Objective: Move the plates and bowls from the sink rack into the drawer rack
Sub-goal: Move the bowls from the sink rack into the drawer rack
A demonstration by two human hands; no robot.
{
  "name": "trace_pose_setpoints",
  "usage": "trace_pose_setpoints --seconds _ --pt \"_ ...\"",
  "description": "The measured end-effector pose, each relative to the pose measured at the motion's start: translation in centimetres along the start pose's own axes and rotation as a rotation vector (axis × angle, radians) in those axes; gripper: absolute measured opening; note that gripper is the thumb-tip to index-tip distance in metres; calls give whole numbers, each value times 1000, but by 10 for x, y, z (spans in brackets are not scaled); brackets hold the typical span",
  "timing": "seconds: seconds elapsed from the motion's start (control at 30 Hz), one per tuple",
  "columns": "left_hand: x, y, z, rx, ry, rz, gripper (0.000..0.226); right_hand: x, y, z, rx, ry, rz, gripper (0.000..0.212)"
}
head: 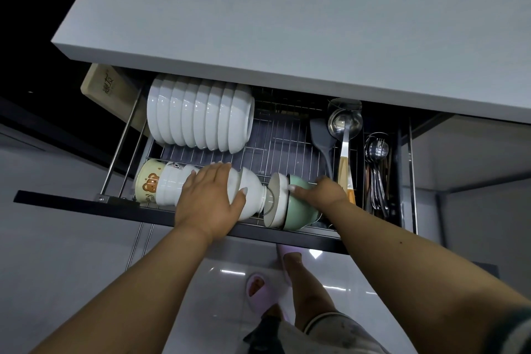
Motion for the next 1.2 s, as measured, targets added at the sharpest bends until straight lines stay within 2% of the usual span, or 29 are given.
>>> trace_pose_setpoints --seconds 0.3,0.43,0.57,0.7,0.83,1.07,1.2 --pt "-7 -16 -4 12 5 -68 73 -24 19 16 -162 -56 -201 75" --pt "-12 -33 -8 28 9 -136 70 -31 44 16 -340 41 -400 63" --pt "-20 -49 -13 47 35 -256 63 -36 59 17 -580 114 -688 59" --pt "-25 -64 -20 80 32 -352 60 -47 51 24 -673 94 -872 54" --pt "-35 -75 -29 122 -17 -380 66 -58 40 31 -778 77 -1027 53" --pt "-57 -102 -46 210 -204 -326 77 -87 10 54 -796 179 -1057 65" --pt "-64 -117 -52 242 -288 -247 86 -103 -8 68 -716 356 -935 92"
Point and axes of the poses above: each hand's wrist, its own y-axis away from the middle knuckle, its own x-axis out of the palm, z = x × y, the point moved 2 cm from there along -y, towards the middle knuckle, and after that the axes turned 3 degrees about -y, right-handed, at the moved point
